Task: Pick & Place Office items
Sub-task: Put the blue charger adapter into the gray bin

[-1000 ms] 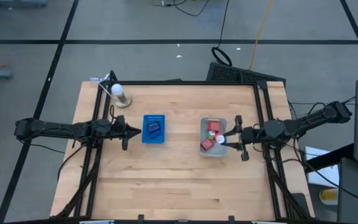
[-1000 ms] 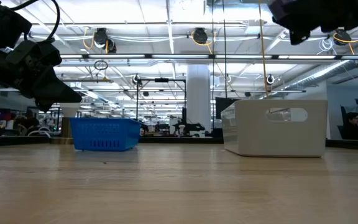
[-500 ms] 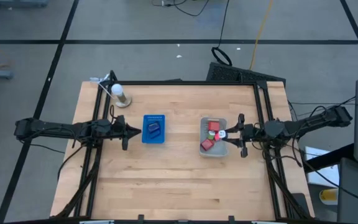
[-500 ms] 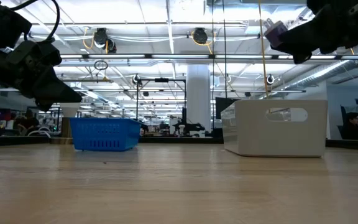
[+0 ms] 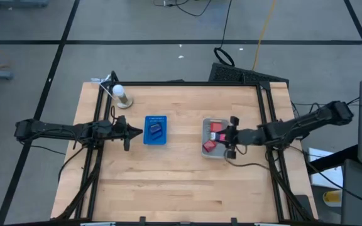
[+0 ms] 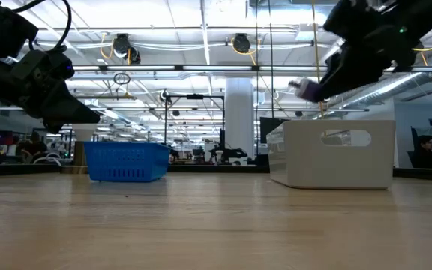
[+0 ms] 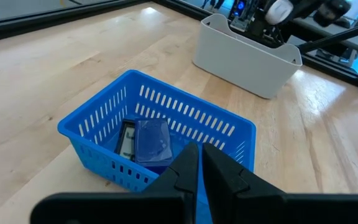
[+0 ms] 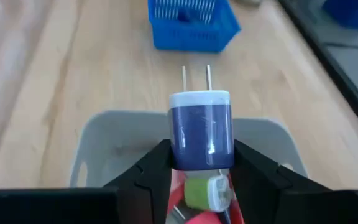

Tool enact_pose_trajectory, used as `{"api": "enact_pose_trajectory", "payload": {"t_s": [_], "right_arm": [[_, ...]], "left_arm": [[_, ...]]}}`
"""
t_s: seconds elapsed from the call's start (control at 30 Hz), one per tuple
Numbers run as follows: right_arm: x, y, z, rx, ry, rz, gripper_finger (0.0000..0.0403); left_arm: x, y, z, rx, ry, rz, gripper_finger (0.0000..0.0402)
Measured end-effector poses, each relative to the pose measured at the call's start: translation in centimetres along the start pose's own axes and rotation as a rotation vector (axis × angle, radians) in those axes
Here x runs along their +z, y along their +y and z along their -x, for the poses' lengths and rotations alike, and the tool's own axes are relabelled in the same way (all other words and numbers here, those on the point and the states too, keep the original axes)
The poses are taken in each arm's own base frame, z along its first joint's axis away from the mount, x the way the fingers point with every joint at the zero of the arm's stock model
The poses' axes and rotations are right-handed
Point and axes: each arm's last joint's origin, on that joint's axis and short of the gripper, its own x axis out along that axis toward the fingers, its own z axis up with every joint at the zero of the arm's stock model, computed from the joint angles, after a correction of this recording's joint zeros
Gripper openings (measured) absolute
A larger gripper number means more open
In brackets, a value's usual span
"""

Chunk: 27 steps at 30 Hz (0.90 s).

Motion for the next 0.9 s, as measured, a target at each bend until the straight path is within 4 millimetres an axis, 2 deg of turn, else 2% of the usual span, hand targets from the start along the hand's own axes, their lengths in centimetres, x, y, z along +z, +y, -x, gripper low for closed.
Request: {"api": "enact_pose_trajectory", "payload": {"t_s": [0.3,0.47,0.67,0.9], "right_arm": [[-0.7,-0.5,-2.9,-0.067,0.238,-0.005,0.0129],[-1.2,-0.6,-4.0,-0.017,0.304,-0.024,0.0129],[-1.8,-0.9,-4.7,0.0,0.363,-0.035,0.0135],[-1.6,-1.0,-4.4,0.014,0.339,-0.046,0.0175]], "left_arm": [[0.0,0.0,0.0,-0.001,0.001,0.0,0.0021],[0.0,0.0,0.0,-0.001,0.0,-0.004,0.0021],[0.0,0.0,0.0,-0.001,0.0,-0.002,0.0021],[0.0,0.0,0.0,-0.001,0.0,0.0,0.0021]]}}
